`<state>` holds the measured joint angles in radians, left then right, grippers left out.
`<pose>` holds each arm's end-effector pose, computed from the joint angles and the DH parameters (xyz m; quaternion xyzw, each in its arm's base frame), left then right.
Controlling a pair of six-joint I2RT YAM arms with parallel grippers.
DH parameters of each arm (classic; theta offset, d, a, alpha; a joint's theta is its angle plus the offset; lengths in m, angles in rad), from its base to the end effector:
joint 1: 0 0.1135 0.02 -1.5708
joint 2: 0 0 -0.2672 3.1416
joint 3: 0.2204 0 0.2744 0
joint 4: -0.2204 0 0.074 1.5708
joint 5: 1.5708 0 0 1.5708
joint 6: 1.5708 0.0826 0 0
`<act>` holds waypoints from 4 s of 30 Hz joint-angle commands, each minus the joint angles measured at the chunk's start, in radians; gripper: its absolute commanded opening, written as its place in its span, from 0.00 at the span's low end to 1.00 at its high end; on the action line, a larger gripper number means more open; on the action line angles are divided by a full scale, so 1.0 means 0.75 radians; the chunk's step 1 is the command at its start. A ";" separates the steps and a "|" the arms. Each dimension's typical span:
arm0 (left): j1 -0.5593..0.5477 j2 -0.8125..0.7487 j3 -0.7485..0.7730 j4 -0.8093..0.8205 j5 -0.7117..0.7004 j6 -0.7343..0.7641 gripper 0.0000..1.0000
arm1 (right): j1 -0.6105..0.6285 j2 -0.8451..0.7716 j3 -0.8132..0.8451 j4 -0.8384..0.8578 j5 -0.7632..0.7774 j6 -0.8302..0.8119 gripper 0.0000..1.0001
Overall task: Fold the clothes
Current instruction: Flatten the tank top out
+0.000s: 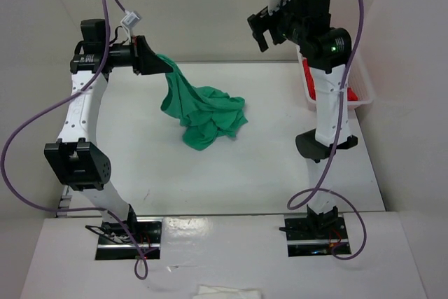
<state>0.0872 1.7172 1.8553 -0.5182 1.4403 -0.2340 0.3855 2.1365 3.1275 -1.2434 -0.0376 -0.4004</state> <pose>0.4003 -0.0472 0.4427 0.2656 0.6735 -0.5755 0.3804 0.3800 0.1575 0.5568 -0.3133 0.7257 0.0103 0.6125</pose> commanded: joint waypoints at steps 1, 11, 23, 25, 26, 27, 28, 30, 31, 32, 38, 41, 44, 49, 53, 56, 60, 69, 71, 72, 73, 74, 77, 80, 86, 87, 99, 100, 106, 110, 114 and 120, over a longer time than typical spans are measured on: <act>-0.028 -0.003 -0.005 0.008 0.060 0.083 0.11 | 0.085 -0.026 0.004 -0.077 -0.252 -0.043 0.98; -0.075 -0.152 -0.158 -0.145 -0.071 0.377 0.17 | 0.384 0.143 0.004 -0.077 -0.502 -0.043 0.98; -0.061 -0.263 -0.234 -0.211 -0.206 0.398 0.18 | 0.408 0.234 0.004 -0.062 -0.776 -0.096 0.79; -0.049 -0.248 -0.234 -0.138 -0.235 0.312 0.18 | 0.425 0.234 0.004 -0.044 -0.725 -0.076 0.76; -0.049 -0.248 -0.234 -0.113 -0.247 0.294 0.18 | 0.437 0.234 0.004 -0.044 -0.725 -0.064 0.75; -0.049 -0.236 -0.234 -0.099 -0.259 0.277 0.18 | 0.437 0.234 0.004 -0.026 -0.737 -0.063 0.75; -0.049 -0.222 -0.234 -0.099 -0.241 0.277 0.18 | 0.437 0.234 0.004 -0.025 -0.752 -0.047 0.75; -0.049 -0.202 -0.218 -0.121 -0.200 0.302 0.18 | 0.449 0.246 0.004 -0.011 -0.803 -0.047 0.74; -0.049 -0.185 -0.204 -0.137 -0.158 0.322 0.18 | 0.449 0.260 0.004 -0.011 -0.819 -0.047 0.72; -0.049 -0.185 -0.203 -0.152 -0.157 0.340 0.18 | 0.449 0.260 0.004 -0.011 -0.833 -0.047 0.72; -0.036 -0.185 -0.232 -0.121 -0.153 0.308 0.18 | 0.449 0.305 0.004 -0.011 -0.936 -0.035 0.63; -0.036 -0.197 -0.232 -0.101 -0.141 0.285 0.18 | 0.449 0.344 0.004 -0.011 -0.962 -0.035 0.59; -0.036 -0.211 -0.232 -0.086 -0.141 0.269 0.18 | 0.449 0.379 0.004 -0.011 -0.974 -0.035 0.56; -0.036 -0.236 -0.232 -0.072 -0.141 0.243 0.18 | 0.449 0.420 0.004 0.001 -0.975 -0.035 0.56; -0.036 -0.250 -0.250 -0.047 -0.129 0.218 0.18 | 0.449 0.420 0.004 0.013 -0.962 -0.035 0.53; -0.036 -0.250 -0.277 -0.033 -0.104 0.218 0.18 | 0.449 0.420 0.004 0.013 -0.962 -0.035 0.53; -0.036 -0.263 -0.277 -0.100 -0.033 0.300 0.18 | 0.437 0.420 0.004 -0.017 -0.989 -0.063 0.55; -0.036 -0.332 -0.291 -0.135 0.043 0.388 0.20 | 0.208 0.444 -0.044 -0.068 -1.467 -0.082 0.68; -0.036 -0.332 -0.320 -0.135 0.043 0.388 0.20 | 0.194 0.444 -0.059 -0.068 -1.504 -0.082 0.68; -0.036 -0.344 -0.320 -0.135 0.059 0.388 0.21 | 0.194 0.444 -0.077 -0.068 -1.567 -0.082 0.68; -0.036 -0.345 -0.334 -0.119 0.072 0.388 0.21 | 0.194 0.444 -0.077 -0.068 -1.596 -0.082 0.71; -0.036 -0.345 -0.334 -0.099 0.072 0.388 0.21 | 0.194 0.444 -0.077 -0.068 -1.617 -0.082 0.71; -0.036 -0.371 -0.363 -0.054 0.072 0.341 0.22 | 0.194 0.444 -0.090 -0.068 -1.641 -0.070 0.71; -0.036 -0.371 -0.375 -0.054 0.072 0.341 0.22 | 0.194 0.430 -0.126 -0.068 -1.713 -0.070 0.71; -0.036 -0.347 -0.375 -0.054 0.072 0.341 0.22 | 0.218 0.387 -0.220 -0.068 -1.811 -0.070 0.71; -0.036 -0.347 -0.375 -0.054 0.072 0.341 0.22 | 0.230 0.373 -0.221 -0.068 -1.811 -0.070 0.71; -0.036 -0.347 -0.375 -0.041 0.072 0.341 0.22 | 0.257 0.332 -0.237 -0.068 -1.866 -0.057 0.71; -0.036 -0.347 -0.375 -0.041 0.072 0.341 0.22 | 0.257 0.332 -0.237 -0.068 -1.866 -0.057 0.71; -0.036 -0.334 -0.375 -0.041 0.060 0.341 0.22 | 0.269 0.344 -0.208 -0.068 -1.891 -0.057 0.66; -0.036 -0.334 -0.375 -0.041 0.060 0.341 0.22 | 0.296 0.356 -0.192 -0.068 -1.891 -0.045 0.60; -0.036 -0.322 -0.375 -0.041 0.047 0.341 0.23 | 0.308 0.356 -0.192 -0.068 -1.891 -0.033 0.55; -0.036 -0.322 -0.361 -0.041 0.047 0.341 0.23 | 0.308 0.371 -0.192 -0.068 -1.879 -0.033 0.54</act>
<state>0.0555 1.4784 1.5745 -0.5896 1.4372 0.0177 0.6075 2.4592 2.9524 -1.2915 -1.4185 -0.4309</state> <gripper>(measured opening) 0.230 0.538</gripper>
